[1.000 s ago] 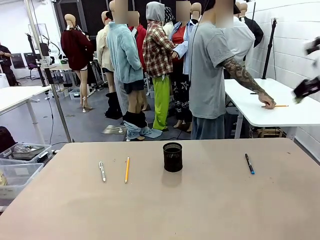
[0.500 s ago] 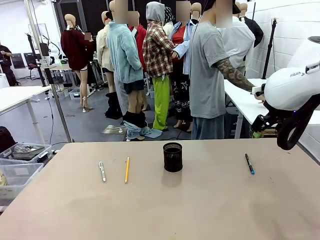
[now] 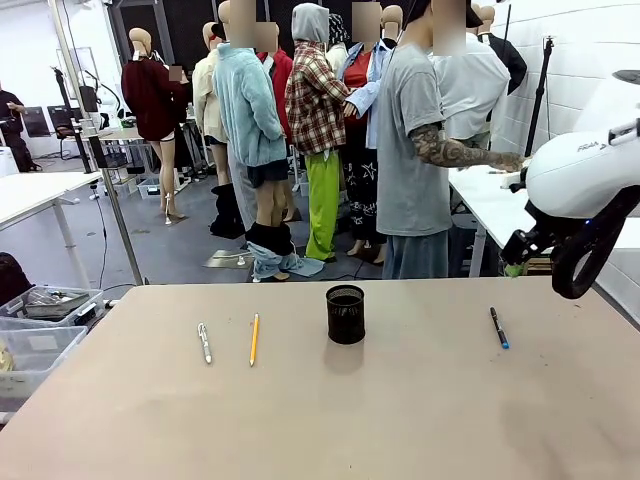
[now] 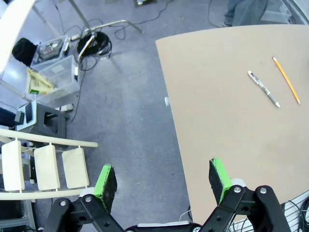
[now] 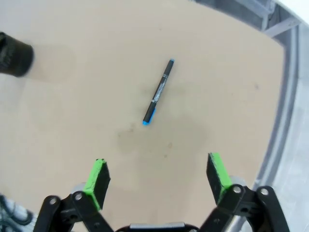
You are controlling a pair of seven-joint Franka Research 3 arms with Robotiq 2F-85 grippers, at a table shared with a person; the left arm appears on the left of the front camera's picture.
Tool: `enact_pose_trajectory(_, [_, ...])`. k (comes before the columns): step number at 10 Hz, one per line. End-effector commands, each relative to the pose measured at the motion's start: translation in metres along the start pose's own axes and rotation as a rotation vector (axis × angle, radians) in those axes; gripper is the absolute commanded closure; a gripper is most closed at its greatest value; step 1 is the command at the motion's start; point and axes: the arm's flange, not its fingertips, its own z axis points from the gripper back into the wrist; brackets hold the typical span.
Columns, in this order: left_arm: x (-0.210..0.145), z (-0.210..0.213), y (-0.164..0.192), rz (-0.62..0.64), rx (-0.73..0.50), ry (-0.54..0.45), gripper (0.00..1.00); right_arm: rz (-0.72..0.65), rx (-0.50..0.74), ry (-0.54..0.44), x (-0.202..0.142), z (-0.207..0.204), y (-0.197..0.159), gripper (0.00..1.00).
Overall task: Place the pens into the pen holder.
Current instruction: Pick up a writing instrument from the table and place it into the Pen holder.
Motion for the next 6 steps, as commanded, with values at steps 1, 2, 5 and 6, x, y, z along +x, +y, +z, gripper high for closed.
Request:
enact_pose_trajectory(1, [0.002, -0.001, 0.001, 0.016, 0.003, -0.013, 0.0, 0.0, 0.063, 0.118, 0.027, -0.047, -0.007, 0.0])
enact_pose_trajectory(2, [0.002, -0.001, 0.001, 0.016, 0.003, -0.013, 0.0, -0.009, 0.091, 0.158, 0.03, -0.064, -0.004, 0.0])
enact_pose_trajectory(5, [0.002, -0.001, 0.001, 0.016, 0.003, -0.013, 0.0, -0.044, 0.137, 0.248, 0.033, -0.113, -0.002, 0.0])
enact_pose_trajectory(6, [0.002, -0.001, 0.001, 0.016, 0.003, -0.013, 0.0, -0.052, 0.128, 0.281, 0.034, -0.125, 0.001, 0.0])
